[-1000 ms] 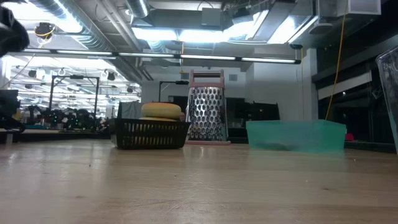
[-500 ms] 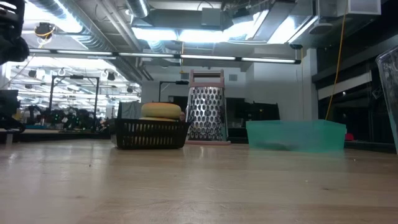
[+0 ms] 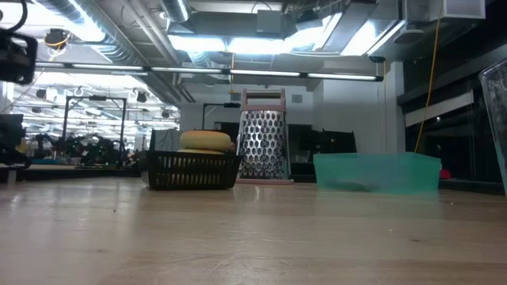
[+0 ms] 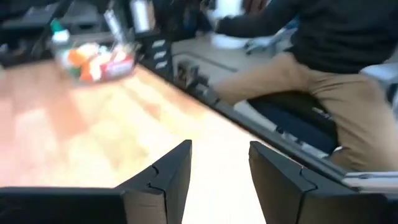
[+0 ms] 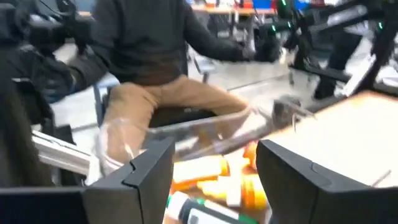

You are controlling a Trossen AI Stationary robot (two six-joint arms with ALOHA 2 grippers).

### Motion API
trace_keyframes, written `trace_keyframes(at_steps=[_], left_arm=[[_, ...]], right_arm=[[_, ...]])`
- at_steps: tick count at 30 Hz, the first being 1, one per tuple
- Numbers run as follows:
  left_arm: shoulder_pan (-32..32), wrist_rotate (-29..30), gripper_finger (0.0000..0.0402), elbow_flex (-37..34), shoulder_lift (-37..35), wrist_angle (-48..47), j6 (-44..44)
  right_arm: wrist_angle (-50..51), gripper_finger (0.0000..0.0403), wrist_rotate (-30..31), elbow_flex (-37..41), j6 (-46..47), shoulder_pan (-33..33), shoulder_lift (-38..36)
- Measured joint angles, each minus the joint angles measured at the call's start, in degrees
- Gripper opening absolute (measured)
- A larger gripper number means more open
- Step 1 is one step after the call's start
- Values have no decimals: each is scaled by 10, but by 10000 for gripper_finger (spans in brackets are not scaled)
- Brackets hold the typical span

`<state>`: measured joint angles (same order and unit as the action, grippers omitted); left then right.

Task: Pick & Place Food Item
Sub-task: Return to Home Position

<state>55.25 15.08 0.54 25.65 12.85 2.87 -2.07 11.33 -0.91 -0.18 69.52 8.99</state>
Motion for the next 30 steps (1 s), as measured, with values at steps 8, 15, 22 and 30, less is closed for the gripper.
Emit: trace_keyframes(at_steps=[8,15,22,30], left_arm=[[-20,12,161,0,-1,-61,11],[-22,32,160,0,0,-85,41],[-22,32,161,0,0,-84,44],[-22,31,159,0,0,-84,44]], right_arm=[[-14,223,2,0,28,-7,35],[-35,223,-2,0,27,-7,35],[-35,223,-2,0,27,-7,35],[-35,223,-2,0,27,-7,35]])
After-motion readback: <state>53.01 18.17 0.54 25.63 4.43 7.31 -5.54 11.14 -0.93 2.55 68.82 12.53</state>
